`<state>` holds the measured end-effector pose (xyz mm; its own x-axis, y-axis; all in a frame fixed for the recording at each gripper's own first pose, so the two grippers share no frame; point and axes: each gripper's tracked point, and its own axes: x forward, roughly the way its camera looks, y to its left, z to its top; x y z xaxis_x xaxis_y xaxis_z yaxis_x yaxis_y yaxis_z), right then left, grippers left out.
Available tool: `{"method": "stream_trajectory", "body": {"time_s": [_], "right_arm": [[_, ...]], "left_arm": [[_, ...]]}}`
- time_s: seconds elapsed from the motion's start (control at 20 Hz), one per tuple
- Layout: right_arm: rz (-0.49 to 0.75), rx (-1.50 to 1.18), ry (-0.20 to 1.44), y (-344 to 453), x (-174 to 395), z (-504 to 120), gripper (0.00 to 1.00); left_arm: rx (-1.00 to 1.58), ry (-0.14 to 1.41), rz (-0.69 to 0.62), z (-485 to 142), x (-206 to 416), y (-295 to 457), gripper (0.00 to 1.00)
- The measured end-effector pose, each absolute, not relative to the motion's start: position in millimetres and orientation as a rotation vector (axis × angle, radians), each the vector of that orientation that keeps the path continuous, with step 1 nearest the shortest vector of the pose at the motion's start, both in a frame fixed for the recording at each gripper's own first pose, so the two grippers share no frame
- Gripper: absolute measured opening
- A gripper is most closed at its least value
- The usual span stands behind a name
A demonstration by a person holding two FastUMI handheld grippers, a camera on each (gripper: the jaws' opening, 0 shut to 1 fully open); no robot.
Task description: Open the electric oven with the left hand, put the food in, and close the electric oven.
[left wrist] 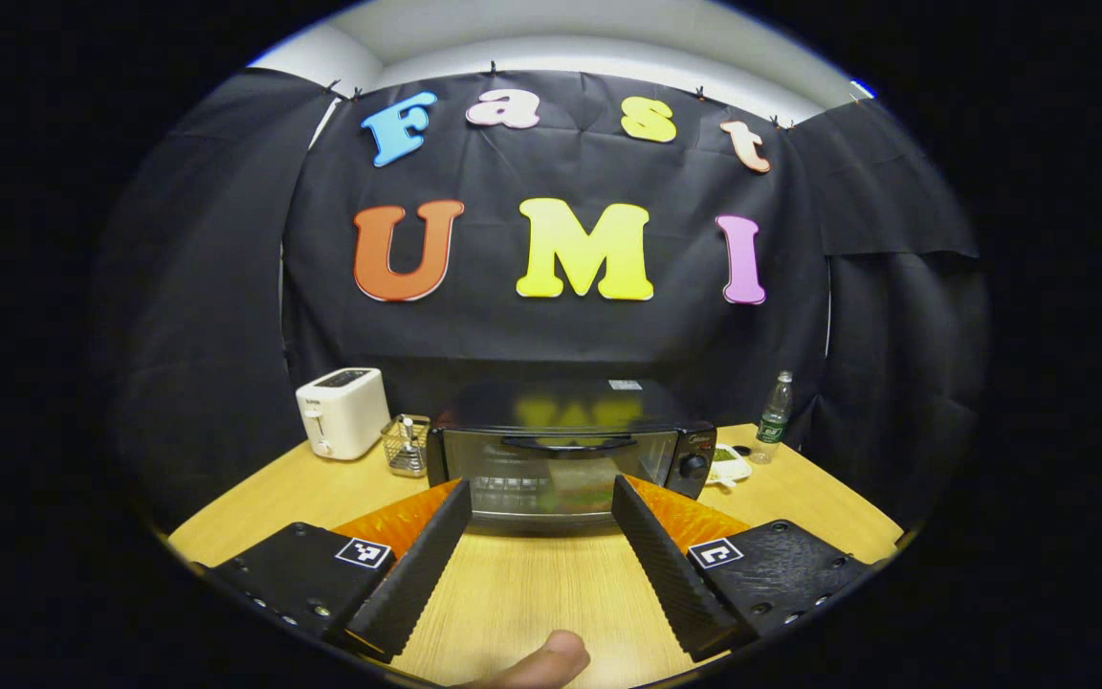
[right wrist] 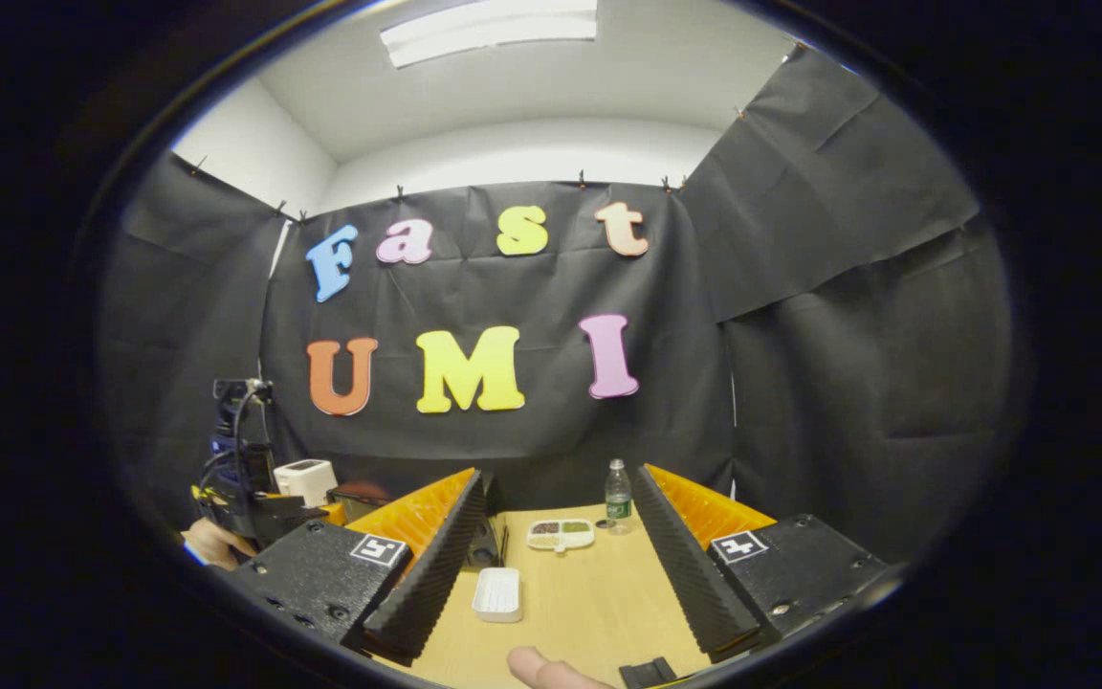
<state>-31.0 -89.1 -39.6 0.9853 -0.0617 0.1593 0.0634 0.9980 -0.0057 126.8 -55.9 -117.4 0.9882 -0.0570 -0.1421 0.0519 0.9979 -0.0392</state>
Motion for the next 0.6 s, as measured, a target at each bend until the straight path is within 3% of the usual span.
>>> {"method": "stream_trajectory", "body": {"time_s": [0.45,0.5,0.55,0.6], "right_arm": [[-0.033,-0.071,-0.195,-65.2,-78.6,-33.8,0.95],[-0.030,-0.079,-0.193,-60.6,-82.5,-35.2,1.00],[-0.020,-0.090,-0.187,-54.6,-86.1,-36.9,0.95],[-0.007,-0.095,-0.182,-49.3,-88.6,-39.0,1.00]], "left_arm": [[-0.079,-0.017,-0.047,-31.1,-3.3,-51.6,0.97],[-0.075,-0.007,-0.051,-34.1,-17.0,-51.6,0.97],[-0.064,0.003,-0.044,-36.8,-30.0,-49.7,0.96],[-0.047,0.004,-0.032,-36.5,-40.8,-45.6,0.97]]}}
